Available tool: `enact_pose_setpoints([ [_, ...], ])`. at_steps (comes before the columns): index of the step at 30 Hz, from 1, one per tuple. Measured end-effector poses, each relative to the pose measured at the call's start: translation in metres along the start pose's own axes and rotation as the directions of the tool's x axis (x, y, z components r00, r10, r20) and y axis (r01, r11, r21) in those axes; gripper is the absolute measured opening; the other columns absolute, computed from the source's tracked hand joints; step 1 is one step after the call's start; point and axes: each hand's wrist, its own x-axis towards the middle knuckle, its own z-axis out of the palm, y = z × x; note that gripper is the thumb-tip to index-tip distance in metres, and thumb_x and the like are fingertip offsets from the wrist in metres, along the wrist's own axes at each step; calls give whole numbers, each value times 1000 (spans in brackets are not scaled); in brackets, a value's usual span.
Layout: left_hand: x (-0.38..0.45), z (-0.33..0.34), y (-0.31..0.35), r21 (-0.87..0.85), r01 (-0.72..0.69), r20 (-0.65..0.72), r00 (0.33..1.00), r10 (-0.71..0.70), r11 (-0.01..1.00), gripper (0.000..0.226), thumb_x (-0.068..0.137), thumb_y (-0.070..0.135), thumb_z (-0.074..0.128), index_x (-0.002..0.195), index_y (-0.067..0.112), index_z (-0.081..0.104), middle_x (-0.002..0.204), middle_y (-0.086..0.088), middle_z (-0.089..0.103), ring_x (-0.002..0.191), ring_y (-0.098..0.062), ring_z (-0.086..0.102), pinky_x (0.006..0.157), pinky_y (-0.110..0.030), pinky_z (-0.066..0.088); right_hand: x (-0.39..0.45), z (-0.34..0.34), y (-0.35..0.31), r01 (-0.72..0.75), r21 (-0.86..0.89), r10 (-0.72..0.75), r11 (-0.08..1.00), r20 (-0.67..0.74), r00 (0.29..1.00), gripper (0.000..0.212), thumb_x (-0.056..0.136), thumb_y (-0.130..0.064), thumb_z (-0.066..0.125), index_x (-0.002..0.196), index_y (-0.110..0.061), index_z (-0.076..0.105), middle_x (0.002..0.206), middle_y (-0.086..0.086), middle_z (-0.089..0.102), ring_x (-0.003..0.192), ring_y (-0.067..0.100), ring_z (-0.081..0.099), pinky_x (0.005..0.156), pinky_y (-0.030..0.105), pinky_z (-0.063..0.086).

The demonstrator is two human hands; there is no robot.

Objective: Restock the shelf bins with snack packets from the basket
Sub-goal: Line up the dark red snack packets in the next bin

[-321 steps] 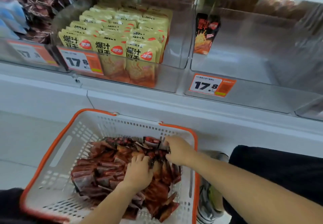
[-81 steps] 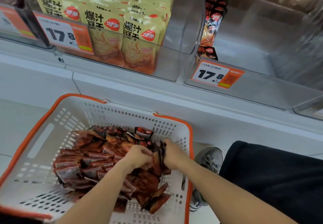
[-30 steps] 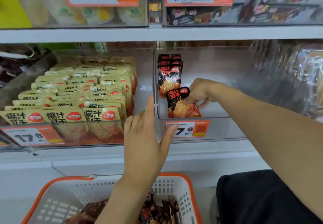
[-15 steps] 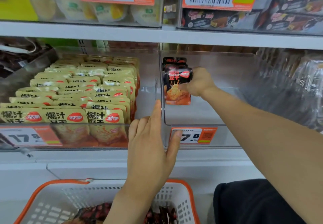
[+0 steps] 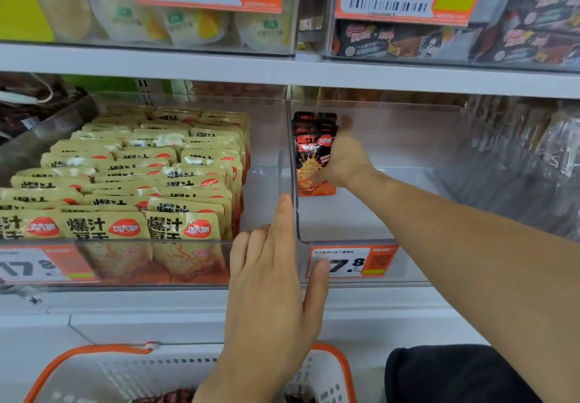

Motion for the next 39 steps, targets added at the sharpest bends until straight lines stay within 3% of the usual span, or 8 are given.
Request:
enact_pose_setpoints([
  [2, 0, 1, 0, -3, 0, 5, 1000, 0, 1000, 76, 95, 48, 44, 156, 8, 25, 103, 9, 47, 96, -13, 39, 99, -26, 25, 3, -1, 5, 93, -51, -98, 994, -99, 990, 114, 70, -11, 89, 156, -19, 14, 97, 8, 54, 93, 29, 63, 75, 33, 51],
  [6, 1, 2, -1, 0, -6, -2, 1000, 6, 1000, 76, 94, 48, 43, 156, 8, 25, 103, 13, 41, 94, -13, 40, 96, -22, 23, 6, 4, 9, 222, -104, -234, 969, -124, 964, 114, 73, -8, 82, 155, -41, 10, 111, 12, 47, 84, 31, 60, 72, 32, 48],
  [11, 1, 1, 0, 4, -5, -3, 1000, 5, 1000, 77, 90, 45, 46, 153, 4, 30, 102, 7, 53, 95, -14, 41, 96, -22, 22, 8, 7, 12, 247, -13, -247, 969, -126, 961, 106, 62, -15, 89, 147, -28, 28, 129, 15, 44, 102, 29, 57, 82, 28, 49],
  [15, 2, 2, 0, 19, -15, -8, 1000, 15, 1000, 78, 88, 43, 48, 152, 2, 32, 101, 3, 57, 95, -15, 42, 96, -27, 27, 3, 5, 11, 194, 63, -192, 979, -23, 981, 121, 58, -12, 94, 150, -28, 18, 130, 13, 36, 101, 26, 48, 96, 38, 49],
  [22, 2, 2, 0, 7, -6, 11, 1000, 6, 1000, 79, 89, 45, 47, 154, 5, 28, 103, 5, 55, 94, -15, 42, 94, -22, 23, 8, 9, 11, 208, 15, -202, 978, -185, 962, 96, 65, -3, 85, 143, -19, 32, 116, 14, 57, 95, 31, 62, 77, 34, 53],
  [27, 1, 3, -1, 19, -14, 7, 1000, 14, 1000, 79, 89, 45, 47, 155, 6, 27, 105, 4, 56, 95, -17, 44, 96, -24, 24, 7, 12, 13, 217, 110, -203, 970, -127, 971, 116, 64, -8, 88, 151, -31, 17, 110, 4, 60, 93, 24, 60, 81, 34, 54],
  [31, 1, 4, -1, 19, -15, -2, 1000, 15, 1000, 79, 88, 45, 47, 154, 6, 28, 103, 6, 55, 94, -15, 43, 97, -26, 26, 4, 5, 19, 235, 264, -212, 936, -113, 971, 99, 69, -17, 88, 146, -30, 28, 120, -1, 62, 94, 15, 57, 80, 24, 45],
  [39, 1, 2, 0, 31, -19, -9, 1000, 19, 999, 78, 89, 44, 47, 154, 6, 28, 102, 8, 53, 95, -12, 41, 98, -27, 27, 5, 12, 14, 244, 99, -238, 965, -71, 969, 93, 82, -16, 76, 152, -39, 19, 130, 13, 56, 97, 32, 64, 83, 34, 52],
])
